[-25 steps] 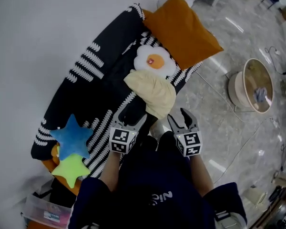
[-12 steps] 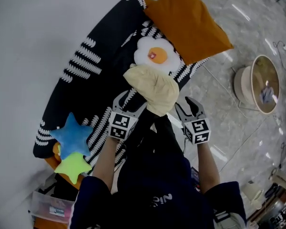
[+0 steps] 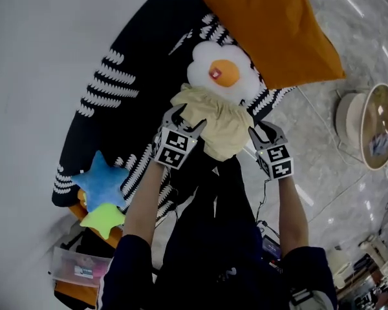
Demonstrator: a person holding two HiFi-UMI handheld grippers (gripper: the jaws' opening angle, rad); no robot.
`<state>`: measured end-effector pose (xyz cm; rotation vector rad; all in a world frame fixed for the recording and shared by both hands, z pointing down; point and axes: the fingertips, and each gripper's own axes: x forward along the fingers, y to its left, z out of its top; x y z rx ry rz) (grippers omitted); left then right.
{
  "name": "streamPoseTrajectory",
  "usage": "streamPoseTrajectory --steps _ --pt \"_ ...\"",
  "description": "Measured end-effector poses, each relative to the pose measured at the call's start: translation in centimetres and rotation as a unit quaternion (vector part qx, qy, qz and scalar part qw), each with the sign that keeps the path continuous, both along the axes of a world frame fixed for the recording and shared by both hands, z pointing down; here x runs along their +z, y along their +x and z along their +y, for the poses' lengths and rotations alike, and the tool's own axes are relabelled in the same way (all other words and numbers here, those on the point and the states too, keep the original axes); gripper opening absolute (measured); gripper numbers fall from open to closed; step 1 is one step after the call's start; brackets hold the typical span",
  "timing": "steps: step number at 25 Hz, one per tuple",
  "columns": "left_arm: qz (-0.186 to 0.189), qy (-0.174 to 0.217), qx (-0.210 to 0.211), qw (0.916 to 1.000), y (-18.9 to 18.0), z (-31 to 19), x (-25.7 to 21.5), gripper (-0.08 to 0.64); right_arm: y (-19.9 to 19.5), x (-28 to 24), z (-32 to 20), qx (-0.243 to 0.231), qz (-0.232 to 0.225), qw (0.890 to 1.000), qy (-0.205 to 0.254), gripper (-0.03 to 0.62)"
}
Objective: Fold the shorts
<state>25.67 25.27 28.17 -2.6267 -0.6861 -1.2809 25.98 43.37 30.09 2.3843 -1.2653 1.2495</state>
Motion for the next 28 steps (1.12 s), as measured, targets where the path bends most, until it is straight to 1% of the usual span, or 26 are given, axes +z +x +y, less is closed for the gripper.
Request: streamPoseTrajectory --steps 4,6,8,10,12,14,16,17,18,20,24,25,27,28 --pt "-0.039 0.022 0.021 0.9988 2.8 -0.6 4.5 0.306 2.0 5.2 0.1 -0.008 -0.042 0.999 -0.012 0.133" --pt "-0.069 0.025 0.022 0.9971 3.7 -0.8 7.1 0.271 2.4 7.9 0.3 -0.021 -0.06 0.998 -0.029 0.133" --pt "-0.091 0.034 0.029 0.9948 4.5 -1.2 9.5 0.267 2.6 10.5 0.1 -0.041 -0.073 0.996 -0.043 0.133" --pt "-0.102 0.052 0.058 0.9918 5.4 -1.1 11.6 0.268 3.1 13.1 0.1 -0.061 -0.082 0.993 -0.055 0.135" --pt "-0.107 0.076 0.103 0.9859 6.5 -0.5 13.7 0.268 3.8 15.7 0.4 -0.076 -0.092 0.991 -0.064 0.135" --pt "-0.114 0.104 0.15 0.9765 7.3 0.1 15.8 0.268 4.3 18.2 0.8 -0.087 -0.104 0.988 -0.069 0.133" --pt "-0.125 0.127 0.184 0.9666 7.8 0.1 17.8 0.267 4.4 20.4 1.1 -0.097 -0.117 0.986 -0.072 0.133" --pt "-0.132 0.133 0.195 0.9627 8.0 0.0 18.8 0.268 4.4 21.3 1.0 -0.101 -0.124 0.984 -0.073 0.132" --pt "-0.141 0.136 0.201 0.96 8.2 -0.3 19.7 0.267 4.4 22.2 0.9 -0.104 -0.131 0.983 -0.074 0.13" --pt "-0.161 0.134 0.2 0.9572 8.6 -0.8 21.3 0.265 4.6 23.3 0.6 -0.104 -0.14 0.982 -0.07 0.129" --pt "-0.197 0.137 0.195 0.9511 9.2 -1.0 23.2 0.257 5.3 24.0 0.8 -0.089 -0.145 0.984 -0.055 0.127" --pt "-0.198 0.139 0.195 0.9504 9.2 -0.8 23.6 0.243 5.3 24.2 0.9 -0.084 -0.148 0.984 -0.052 0.127" --pt "-0.194 0.14 0.192 0.9517 9.0 -0.3 24.0 0.21 5.1 24.6 1.2 -0.075 -0.155 0.984 -0.05 0.127" --pt "-0.191 0.142 0.189 0.9527 8.7 -0.1 24.2 0.18 5.0 24.7 1.2 -0.072 -0.158 0.984 -0.049 0.126"
